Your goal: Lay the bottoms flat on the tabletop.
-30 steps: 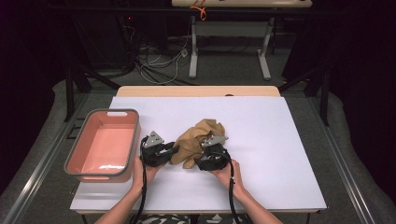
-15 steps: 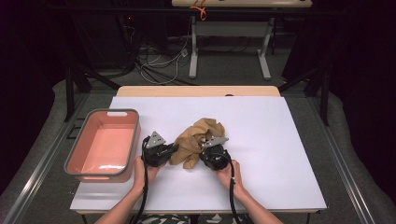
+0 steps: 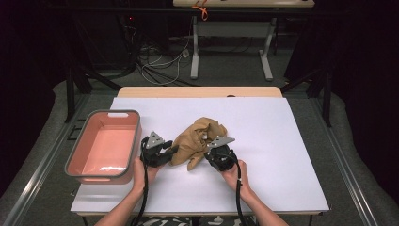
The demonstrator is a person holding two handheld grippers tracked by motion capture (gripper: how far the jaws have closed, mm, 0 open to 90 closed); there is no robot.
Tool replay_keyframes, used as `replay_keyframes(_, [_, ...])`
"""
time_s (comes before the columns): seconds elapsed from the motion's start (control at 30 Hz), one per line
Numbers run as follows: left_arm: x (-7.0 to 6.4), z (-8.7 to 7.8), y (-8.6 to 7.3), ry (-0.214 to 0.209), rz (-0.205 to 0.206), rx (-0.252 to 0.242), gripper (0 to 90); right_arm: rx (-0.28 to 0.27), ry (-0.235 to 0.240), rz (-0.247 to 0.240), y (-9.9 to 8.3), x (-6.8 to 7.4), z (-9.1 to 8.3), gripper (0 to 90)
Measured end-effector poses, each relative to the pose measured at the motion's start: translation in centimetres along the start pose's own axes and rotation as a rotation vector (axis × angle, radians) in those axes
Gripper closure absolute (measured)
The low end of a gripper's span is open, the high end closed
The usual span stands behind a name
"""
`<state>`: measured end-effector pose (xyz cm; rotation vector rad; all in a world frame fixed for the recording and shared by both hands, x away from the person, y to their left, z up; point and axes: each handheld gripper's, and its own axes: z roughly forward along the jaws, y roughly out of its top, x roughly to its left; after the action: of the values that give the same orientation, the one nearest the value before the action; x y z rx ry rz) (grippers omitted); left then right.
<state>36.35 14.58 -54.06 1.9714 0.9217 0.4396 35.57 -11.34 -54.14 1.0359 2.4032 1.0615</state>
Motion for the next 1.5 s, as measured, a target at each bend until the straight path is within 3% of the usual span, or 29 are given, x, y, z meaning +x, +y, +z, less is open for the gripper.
replay_keyframes(0.1, [-0.4,-0.1,0.1,0.007,0.021,0.006,60.8,0.01,0.008,0.014,-0.3,-0.3,0.2,88.5])
replay_keyframes(0.13, [-0.5,-0.2,0.1,0.011,0.03,0.007,60.7,0.013,0.012,0.021,-0.3,-0.3,0.2,80.0])
replay_keyframes(0.37, [-1.3,-1.3,0.4,0.004,0.073,-0.005,52.7,0.018,0.026,0.016,-0.2,-0.1,0.4,45.5])
replay_keyframes(0.47, [-2.0,-1.7,0.6,-0.006,0.103,-0.008,48.7,0.02,0.029,0.018,-0.1,0.1,0.7,38.3])
replay_keyframes(0.53, [-2.3,-1.6,0.6,-0.019,0.123,0.005,45.8,0.021,0.03,0.011,0.0,0.2,0.9,33.7])
replay_keyframes(0.67, [-2.6,-0.2,0.3,-0.044,0.163,0.091,41.0,0.029,0.045,0.007,0.2,0.7,1.2,25.2])
replay_keyframes(1.03, [-2.8,1.8,-0.2,0.039,0.224,0.165,40.1,0.028,0.076,0.003,0.3,1.6,1.5,6.0])
replay_keyframes(1.17, [-2.5,1.9,-0.3,0.054,0.209,0.164,45.7,0.032,0.08,0.008,0.5,2.1,1.7,5.8])
replay_keyframes(1.3, [-2.1,2.0,-0.5,0.026,0.173,0.163,53.1,0.019,0.062,0.006,0.6,2.4,2.0,11.6])
replay_keyframes(1.4, [-1.9,2.2,-0.7,0.019,0.166,0.154,59.4,0.017,0.028,0.006,0.6,2.5,2.2,23.0])
replay_keyframes(1.5, [-1.8,2.3,-0.8,0.004,0.156,0.15,66.1,0.019,0.017,0.024,0.5,2.1,2.2,43.7])
